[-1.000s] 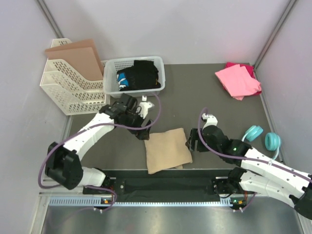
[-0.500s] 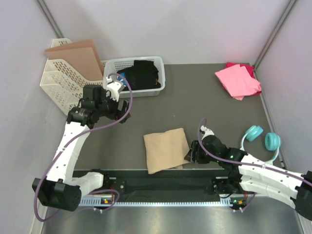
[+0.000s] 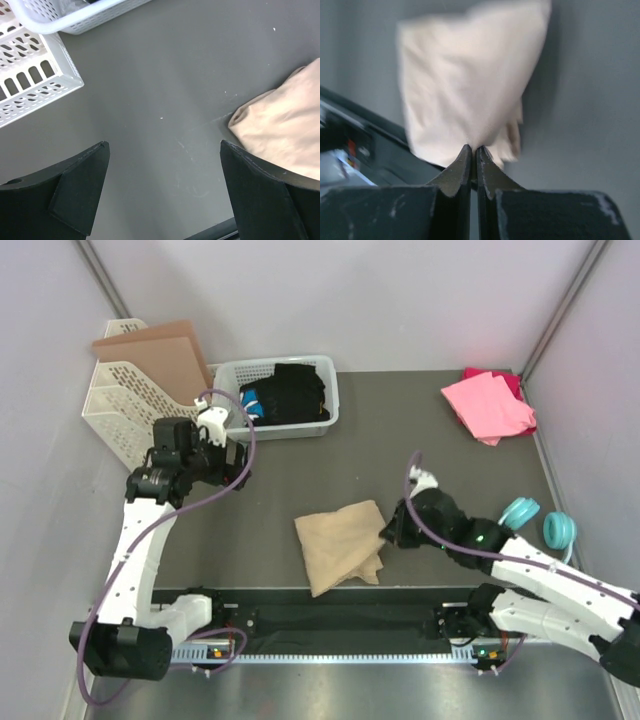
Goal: Fold and stack the t-shirts
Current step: Flatten out the tshirt
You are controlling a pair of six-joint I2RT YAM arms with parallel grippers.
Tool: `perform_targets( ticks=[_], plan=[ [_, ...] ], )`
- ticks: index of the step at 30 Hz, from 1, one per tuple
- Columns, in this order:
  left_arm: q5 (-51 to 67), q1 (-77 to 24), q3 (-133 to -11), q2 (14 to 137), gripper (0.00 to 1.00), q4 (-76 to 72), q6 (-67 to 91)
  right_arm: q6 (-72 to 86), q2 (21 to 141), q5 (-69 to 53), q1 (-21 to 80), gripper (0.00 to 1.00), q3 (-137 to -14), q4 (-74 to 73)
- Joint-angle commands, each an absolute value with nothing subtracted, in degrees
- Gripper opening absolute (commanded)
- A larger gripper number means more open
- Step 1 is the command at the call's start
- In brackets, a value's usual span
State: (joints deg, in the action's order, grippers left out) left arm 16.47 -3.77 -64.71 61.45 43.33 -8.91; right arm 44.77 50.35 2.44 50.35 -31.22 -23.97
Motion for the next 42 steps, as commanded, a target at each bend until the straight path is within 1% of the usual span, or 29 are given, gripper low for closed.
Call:
perform_targets(
  ticks=[1, 3, 4, 5, 8, 10, 13, 16, 19, 20, 22, 23, 25, 26, 27, 29, 30, 33, 35, 37, 38, 40, 41, 42],
  plan=[
    [15.8, -3.3, -65.6, 58.4, 0.96, 43.1, -8.3, 35.6, 45.6, 14.0, 45.0, 0.00, -50.7, -34.9],
    [16.2, -3.3, -65.8, 58.1, 0.96, 43.7, -8.3, 31.9, 44.5, 16.2, 39.7, 0.00, -56.4, -39.8],
    [16.3, -3.3, -66.2, 57.8, 0.96, 43.9, -8.2, 30.5, 44.4, 17.1, 38.2, 0.00, -61.8, -41.1],
    [16.3, -3.3, -66.4, 57.7, 0.96, 43.9, -8.2, 29.3, 44.4, 18.4, 36.0, 0.00, -64.6, -42.2],
    [16.6, -3.3, -67.1, 57.3, 0.96, 44.5, -8.0, 25.7, 45.9, 19.2, 34.4, 0.00, -74.9, -45.1],
    [17.0, -3.3, -67.1, 57.0, 0.96, 44.5, -7.6, 24.9, 47.3, 17.2, 34.3, 0.00, -81.6, -45.4],
    [17.4, -3.3, -67.3, 56.4, 0.96, 44.6, -7.2, 25.0, 50.0, 12.8, 34.4, 0.00, -87.7, -44.0],
    [17.3, -3.3, -67.1, 55.6, 0.97, 44.7, -7.0, 25.0, 52.2, 10.3, 34.4, 0.00, -90.3, -41.7],
    [17.1, -3.3, -67.1, 54.8, 0.97, 45.4, -7.3, 26.5, 56.1, 1.7, 35.2, 0.00, -90.3, -38.7],
    [17.0, -3.3, -67.0, 54.6, 0.97, 45.6, -7.4, 27.0, 57.2, 0.3, 38.5, 0.00, -90.2, -37.9],
    [16.5, -3.3, -67.1, 53.9, 0.97, 45.9, -7.6, 27.0, 60.4, 1.6, 45.0, 0.00, -90.4, -35.2],
    [16.3, -3.3, -67.2, 53.8, 0.97, 46.0, -7.8, 26.4, 61.6, 5.1, 52.2, 0.00, -91.0, -34.4],
    [16.3, -3.3, -67.7, 53.7, 0.98, 46.5, -7.9, 24.8, 66.9, 7.1, 58.1, 0.00, -95.8, -34.0],
    [16.4, -3.3, -67.8, 53.5, 0.98, 46.6, -7.8, 23.8, 69.1, 9.6, 63.7, 0.00, -98.3, -34.6],
    [16.6, -3.3, -67.8, 53.4, 0.98, 46.8, -7.9, 21.8, 71.1, 11.2, 66.3, 0.00, -104.4, -36.5],
    [16.7, -3.3, -67.8, 53.3, 0.98, 46.8, -7.7, 19.6, 77.1, 15.0, 72.8, 0.00, -111.2, -38.9],
    [16.7, -3.3, -67.7, 53.1, 0.98, 46.8, -7.5, 18.2, 78.8, 16.6, 74.5, 0.00, -117.5, -40.9],
    [17.2, -3.3, -67.2, 52.6, 0.98, 46.9, -7.3, 16.4, 82.4, 19.2, 77.2, 0.00, -124.5, -42.3],
    [17.1, -3.3, -66.9, 52.1, 0.98, 46.8, -7.3, 15.7, 82.1, 21.7, 77.2, 0.00, -124.5, -42.1],
    [17.1, -3.3, -66.6, 51.9, 0.98, 46.9, -7.3, 14.9, 80.4, 24.9, 76.6, 0.00, -121.8, -42.1],
    [17.1, -3.3, -66.5, 51.9, 0.98, 47.0, -7.2, 15.0, 79.6, 26.2, 74.6, 0.00, -120.3, -41.8],
    [17.3, -3.3, -66.5, 51.9, 0.98, 47.0, -7.2, 16.9, 76.8, 25.5, 71.2, 0.00, -113.6, -41.0],
    [17.3, -3.3, -66.7, 51.9, 0.98, 47.1, -7.2, 17.7, 75.3, 22.7, 66.5, 0.00, -110.6, -40.3],
    [17.3, -3.3, -67.0, 51.9, 0.98, 47.1, -7.3, 19.8, 74.1, 21.2, 64.0, 0.00, -104.2, -38.7]
  ],
)
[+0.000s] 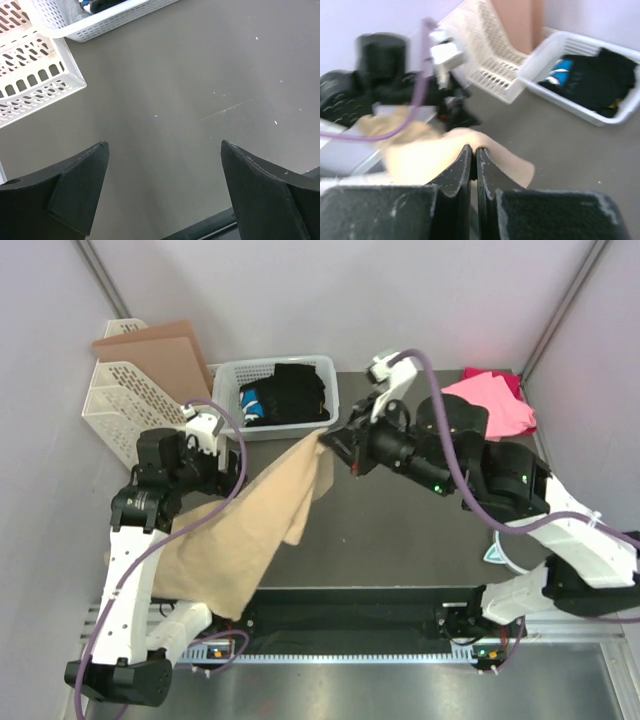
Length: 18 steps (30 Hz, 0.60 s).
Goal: Fold and stack the t-shirts
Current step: Flatten out the tshirt
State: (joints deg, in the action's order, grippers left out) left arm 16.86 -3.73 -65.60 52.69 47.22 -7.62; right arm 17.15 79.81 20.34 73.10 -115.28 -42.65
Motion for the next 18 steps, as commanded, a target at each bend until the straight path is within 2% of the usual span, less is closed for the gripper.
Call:
perform_targets(
  ticks=[1, 5, 8, 9, 14, 18],
  plan=[
    [17.3, -3.3, -67.1, 51.9, 0.98, 47.1, -7.3, 20.4, 71.7, 20.1, 61.4, 0.00, -100.7, -37.7],
    [18.3, -3.3, -67.9, 51.7, 0.98, 47.5, -7.5, 22.0, 68.2, 16.2, 48.5, 0.00, -84.2, -35.4],
    [20.2, -3.3, -68.6, 51.3, 0.98, 47.7, -8.5, 23.3, 67.1, 13.0, 42.1, 0.00, -72.8, -33.6],
    [24.0, -3.3, -68.9, 51.0, 0.98, 47.9, -10.1, 23.9, 66.7, 12.7, 41.1, 0.00, -68.7, -32.9],
    [42.6, -3.7, -72.8, 53.0, 0.95, 61.3, -21.9, 24.9, 65.2, 13.1, 37.3, 0.00, -63.4, -31.6],
    [44.8, -8.5, -73.8, 56.9, 0.91, 71.5, -32.4, 24.6, 65.9, 13.4, 34.2, 0.00, -63.2, -31.7]
  ],
)
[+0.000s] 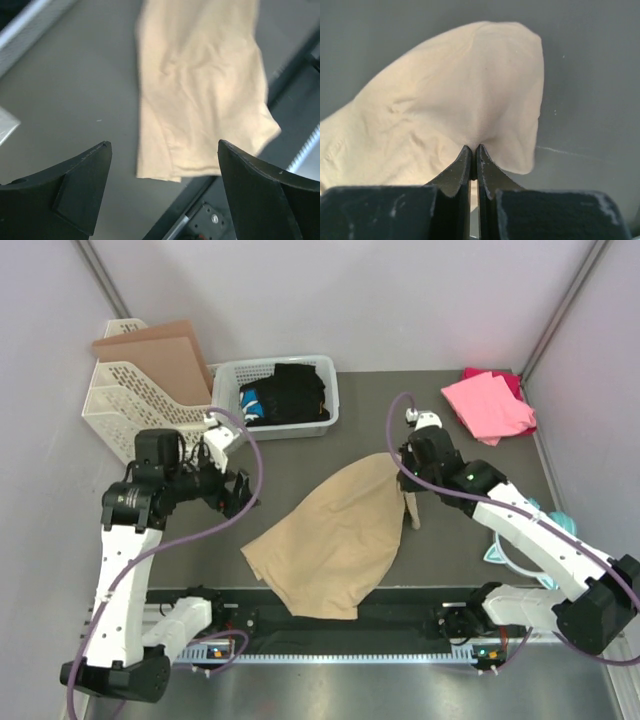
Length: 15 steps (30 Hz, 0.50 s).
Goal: Fold and stack the t-shirts
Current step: Flatten out the tshirt
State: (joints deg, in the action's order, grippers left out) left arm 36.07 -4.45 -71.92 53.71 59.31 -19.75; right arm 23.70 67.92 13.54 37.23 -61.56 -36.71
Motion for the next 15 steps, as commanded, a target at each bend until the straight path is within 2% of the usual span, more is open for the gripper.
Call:
perform_targets(
  ticks=[1, 4, 11, 15],
  plan=[
    [43.3, -10.5, -73.4, 57.4, 0.90, 73.1, -33.2, 24.5, 66.8, 13.4, 33.3, 0.00, -63.3, -31.6],
    [33.4, -23.3, -68.9, 57.8, 0.93, 72.9, -29.4, 24.1, 69.8, 14.0, 28.3, 0.00, -64.5, -31.8],
    [30.4, -30.0, -69.0, 62.1, 0.95, 72.5, -29.3, 24.3, 74.6, 17.3, 18.5, 0.00, -66.4, -32.5],
    [30.2, -37.2, -68.3, 66.9, 0.95, 71.2, -28.2, 23.9, 75.2, 21.3, 17.9, 0.00, -64.6, -33.0]
  ],
)
